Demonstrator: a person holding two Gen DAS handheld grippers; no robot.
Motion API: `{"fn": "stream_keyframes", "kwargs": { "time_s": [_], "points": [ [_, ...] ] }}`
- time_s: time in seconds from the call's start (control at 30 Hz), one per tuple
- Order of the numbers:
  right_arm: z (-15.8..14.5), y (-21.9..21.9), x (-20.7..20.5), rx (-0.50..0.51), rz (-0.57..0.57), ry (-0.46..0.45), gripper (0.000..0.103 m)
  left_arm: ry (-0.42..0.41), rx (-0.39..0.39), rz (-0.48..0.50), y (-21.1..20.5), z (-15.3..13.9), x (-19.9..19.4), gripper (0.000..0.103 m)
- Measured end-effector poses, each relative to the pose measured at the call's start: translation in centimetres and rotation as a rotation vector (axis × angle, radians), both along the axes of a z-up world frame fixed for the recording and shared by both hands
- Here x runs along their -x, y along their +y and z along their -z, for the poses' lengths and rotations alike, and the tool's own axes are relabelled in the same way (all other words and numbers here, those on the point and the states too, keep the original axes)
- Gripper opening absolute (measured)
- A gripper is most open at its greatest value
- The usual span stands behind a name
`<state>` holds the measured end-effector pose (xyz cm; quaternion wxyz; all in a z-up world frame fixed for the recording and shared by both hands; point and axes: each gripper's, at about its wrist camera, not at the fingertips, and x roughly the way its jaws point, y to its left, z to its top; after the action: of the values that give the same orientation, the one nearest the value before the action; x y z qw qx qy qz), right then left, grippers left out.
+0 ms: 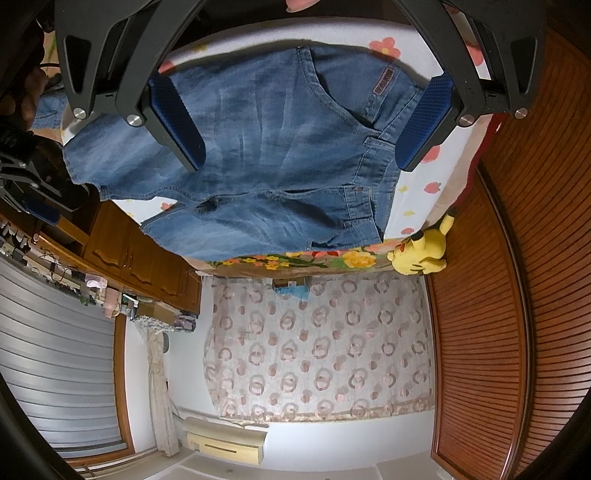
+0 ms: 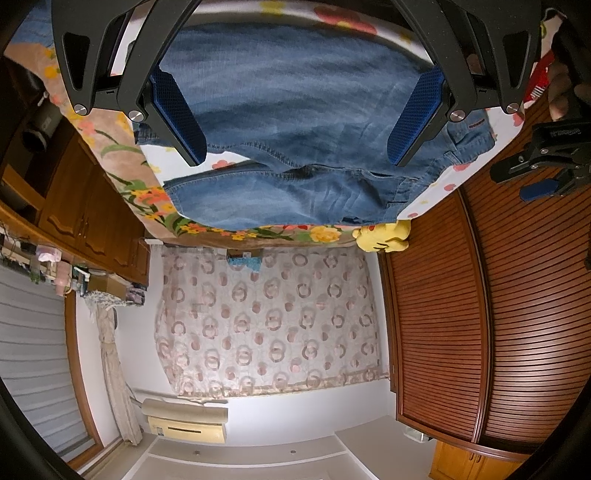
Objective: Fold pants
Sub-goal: 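Lower the right tool to a jeans leg hem and close on it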
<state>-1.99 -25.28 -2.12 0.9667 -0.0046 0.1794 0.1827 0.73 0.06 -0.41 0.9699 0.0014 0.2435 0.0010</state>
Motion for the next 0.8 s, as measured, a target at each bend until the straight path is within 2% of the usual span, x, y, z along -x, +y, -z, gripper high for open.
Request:
{"fn": "stream_keyframes", "kwargs": {
  "time_s": [0.47, 0.7, 0.8],
  "points": [
    [1.1, -1.2, -1.4, 0.051, 0.038, 0.079, 0.098, 0.079, 0.008, 0.016, 1.5, 3.9, -1.6, 0.103],
    [0.9, -1.9, -2.4, 0.091, 0.047, 0.152, 0.082, 0.12, 0.013, 0.02, 2.0, 5.6, -2.4, 0.103],
    [0.6, -2.2, -2.5, 0.118, 0.06, 0.177, 0.07, 0.132, 0.014, 0.016, 2.2, 6.1, -2.3, 0.103]
  ]
}}
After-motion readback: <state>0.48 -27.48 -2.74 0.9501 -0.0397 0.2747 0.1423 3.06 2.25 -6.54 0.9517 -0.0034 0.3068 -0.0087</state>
